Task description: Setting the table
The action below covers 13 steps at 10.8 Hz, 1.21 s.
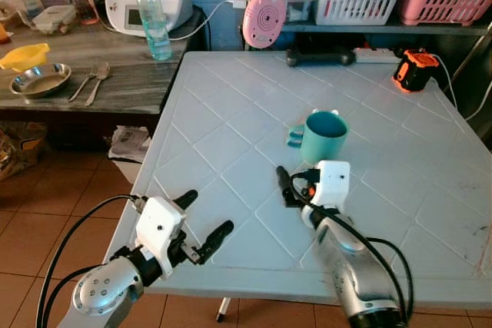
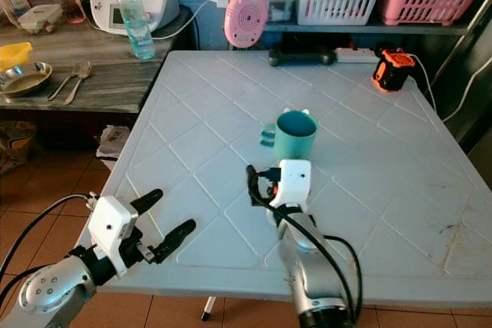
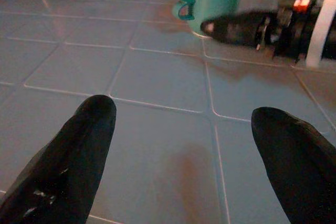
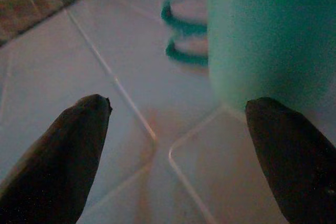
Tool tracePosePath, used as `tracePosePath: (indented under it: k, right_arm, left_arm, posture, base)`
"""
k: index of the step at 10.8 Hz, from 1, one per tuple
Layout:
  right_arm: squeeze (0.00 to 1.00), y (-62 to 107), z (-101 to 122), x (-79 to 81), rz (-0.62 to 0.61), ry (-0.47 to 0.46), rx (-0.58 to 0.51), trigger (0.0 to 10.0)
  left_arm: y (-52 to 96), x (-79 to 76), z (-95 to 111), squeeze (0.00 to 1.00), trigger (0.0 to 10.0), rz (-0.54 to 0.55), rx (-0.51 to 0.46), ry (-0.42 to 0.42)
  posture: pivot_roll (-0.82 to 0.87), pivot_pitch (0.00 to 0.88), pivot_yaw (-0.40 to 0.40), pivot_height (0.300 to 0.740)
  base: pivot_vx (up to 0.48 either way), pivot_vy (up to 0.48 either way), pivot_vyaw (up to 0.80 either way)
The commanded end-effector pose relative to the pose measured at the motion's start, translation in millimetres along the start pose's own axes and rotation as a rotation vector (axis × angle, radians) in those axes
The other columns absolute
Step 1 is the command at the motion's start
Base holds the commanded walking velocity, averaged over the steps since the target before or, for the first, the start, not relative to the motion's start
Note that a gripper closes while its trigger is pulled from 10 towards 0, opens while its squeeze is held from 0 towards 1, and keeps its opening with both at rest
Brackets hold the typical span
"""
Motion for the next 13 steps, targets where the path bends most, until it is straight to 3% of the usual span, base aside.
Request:
tracePosePath:
  k: [1,4,6,7,10,13]
  right_arm:
    - [0.0,0.1,8,15.9,0.062,0.007,-0.032,10.0]
    - [0.0,-8.9,14,61.7,0.265,0.039,-0.033,10.0]
    - [0.0,-23.1,20,73.7,0.306,0.029,-0.033,10.0]
    - [0.0,-28.5,21,73.4,0.313,0.033,-0.028,10.0]
    - [0.0,-52.3,27,37.8,0.218,0.081,-0.018,10.0]
    - [0.0,-69.0,47,40.3,0.187,0.056,-0.061,10.0]
  left_arm:
    - [-0.7,1.1,4,0.0,10.0,0.002,-0.009,-0.002]
    - [-4.1,1.8,4,0.0,10.0,0.0,-0.01,-0.004]
    - [-3.9,2.2,2,0.0,10.0,0.004,-0.005,0.001]
    - [-3.4,2.5,1,0.0,10.0,0.006,-0.002,0.002]
    - [-1.4,3.4,-4,0.0,10.0,0.017,0.011,0.014]
    - [-2.2,2.4,-7,0.0,10.0,0.009,0.019,0.013]
  posture:
    - [0.16,0.016,0.032,0.74]
    - [0.17,0.012,0.032,0.74]
    - [0.17,0.012,0.03,0.74]
    - [0.18,0.013,0.03,0.74]
    - [0.17,0.019,0.03,0.74]
    - [0.18,0.021,0.033,0.74]
  base:
    - [0.0,0.0,0.0]
    - [0.0,0.0,0.0]
    - [0.0,0.0,0.0]
    - [0.0,0.0,0.0]
    - [0.0,0.0,0.0]
    - [0.0,0.0,0.0]
Point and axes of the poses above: a point about 5 cm out from each wrist's last joint towards the gripper, its own y axis pointing back from the gripper into the wrist, its own z axis along the axis of the wrist's last joint, x = y × z, the point moved 6 cm from there along -y, pointing out of the wrist towards the gripper, and after that the axes turned 3 degrees about y, right-handed, at the moved point
